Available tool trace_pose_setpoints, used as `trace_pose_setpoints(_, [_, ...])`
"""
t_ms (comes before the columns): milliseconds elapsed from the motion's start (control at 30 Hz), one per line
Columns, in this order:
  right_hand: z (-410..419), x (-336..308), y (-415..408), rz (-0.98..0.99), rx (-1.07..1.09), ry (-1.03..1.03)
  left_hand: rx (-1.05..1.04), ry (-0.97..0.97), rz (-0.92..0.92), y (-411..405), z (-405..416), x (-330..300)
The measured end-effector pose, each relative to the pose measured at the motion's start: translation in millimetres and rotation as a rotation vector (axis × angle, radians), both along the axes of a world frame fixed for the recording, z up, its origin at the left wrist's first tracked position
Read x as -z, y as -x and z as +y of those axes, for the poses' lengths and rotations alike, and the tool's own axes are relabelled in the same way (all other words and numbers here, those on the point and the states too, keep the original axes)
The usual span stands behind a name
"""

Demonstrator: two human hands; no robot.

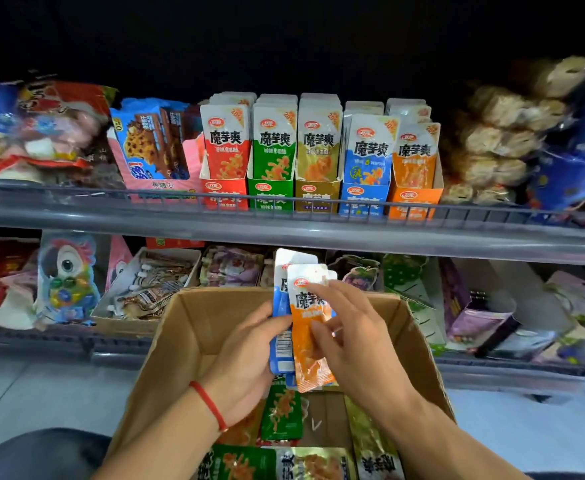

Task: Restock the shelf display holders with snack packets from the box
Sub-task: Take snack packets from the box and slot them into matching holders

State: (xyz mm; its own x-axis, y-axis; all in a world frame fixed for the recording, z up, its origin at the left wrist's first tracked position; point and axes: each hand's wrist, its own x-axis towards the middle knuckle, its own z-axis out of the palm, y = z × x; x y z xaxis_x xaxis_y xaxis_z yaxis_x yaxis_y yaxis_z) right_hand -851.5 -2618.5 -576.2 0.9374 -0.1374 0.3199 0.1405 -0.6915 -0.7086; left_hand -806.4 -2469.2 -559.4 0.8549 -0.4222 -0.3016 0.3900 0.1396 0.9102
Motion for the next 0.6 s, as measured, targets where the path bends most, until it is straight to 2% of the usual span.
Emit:
trace_pose_setpoints(100, [-4, -2, 0, 0.034, 0.061, -0.056, 0.099, -0.111, -0.115, 3, 4, 1])
trace_pose_setpoints(300, [-16, -19, -5, 0.088, 0.168, -0.114, 0.083, -0.377, -0.327, -4, 10, 2])
trace_pose_setpoints(367, [-28, -25, -4, 0.089, 0.194, -0.081, 0.050, -0.358, -0.331, -5, 11, 0])
trace_pose_setpoints(500, [-60, -49, 1, 0.100, 0.174, -0.168, -0.049, -0.359, -0.356, -13, 16, -5])
trace_pose_setpoints(600, [-97, -91, -1, -0.001, 0.255, -0.021, -0.113, -0.345, -0.345, -19, 19, -10])
